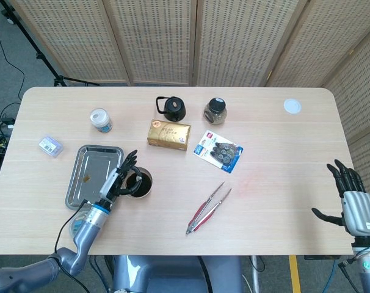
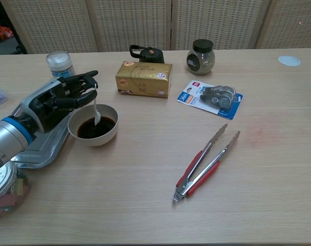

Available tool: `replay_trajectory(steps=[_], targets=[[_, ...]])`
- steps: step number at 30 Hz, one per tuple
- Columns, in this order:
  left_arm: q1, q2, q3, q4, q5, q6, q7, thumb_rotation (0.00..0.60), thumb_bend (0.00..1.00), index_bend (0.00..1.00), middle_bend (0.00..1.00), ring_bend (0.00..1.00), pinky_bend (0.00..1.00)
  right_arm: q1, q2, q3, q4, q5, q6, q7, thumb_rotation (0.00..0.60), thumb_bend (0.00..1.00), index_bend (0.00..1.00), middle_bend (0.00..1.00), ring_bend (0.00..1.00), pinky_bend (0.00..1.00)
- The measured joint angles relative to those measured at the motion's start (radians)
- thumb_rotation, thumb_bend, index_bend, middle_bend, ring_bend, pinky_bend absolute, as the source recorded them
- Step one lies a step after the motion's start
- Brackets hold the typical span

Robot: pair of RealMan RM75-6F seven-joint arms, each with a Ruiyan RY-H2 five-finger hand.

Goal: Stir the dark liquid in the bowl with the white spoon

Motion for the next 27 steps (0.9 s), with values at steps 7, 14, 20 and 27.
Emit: replay_trajectory(steps=[7,14,20,27], targets=[[-0.008,0.014,-0.006,-0.041,0.007,0.005,0.006,0.600,0.47,0.69,0.00,0.00,0.00,0.000,-0.001,0.000,0.000,0.000,0.000,-0.001,0.600,0.00,0.00,0.00,0.00,0.00],[-0.008,0.041,-0.001,-0.101,0.022,0.025,0.033,0.600,0.47,0.69,0.00,0.00,0.00,-0.001,0.002,0.001,-0.001,0.000,0.003,0.004,0.600,0.00,0.00,0.00,0.00,0.00],[0.000,0.089,0.001,-0.167,0.038,0.058,0.087,0.600,0.47,0.69,0.00,0.00,0.00,-0.002,0.004,0.000,-0.005,-0.003,0.006,0.006,0.600,0.00,0.00,0.00,0.00,0.00],[0.011,0.193,0.003,-0.278,0.024,0.053,0.230,0.600,0.50,0.69,0.00,0.00,0.00,-0.004,0.007,-0.002,-0.011,-0.011,0.012,0.005,0.600,0.00,0.00,0.00,0.00,0.00]])
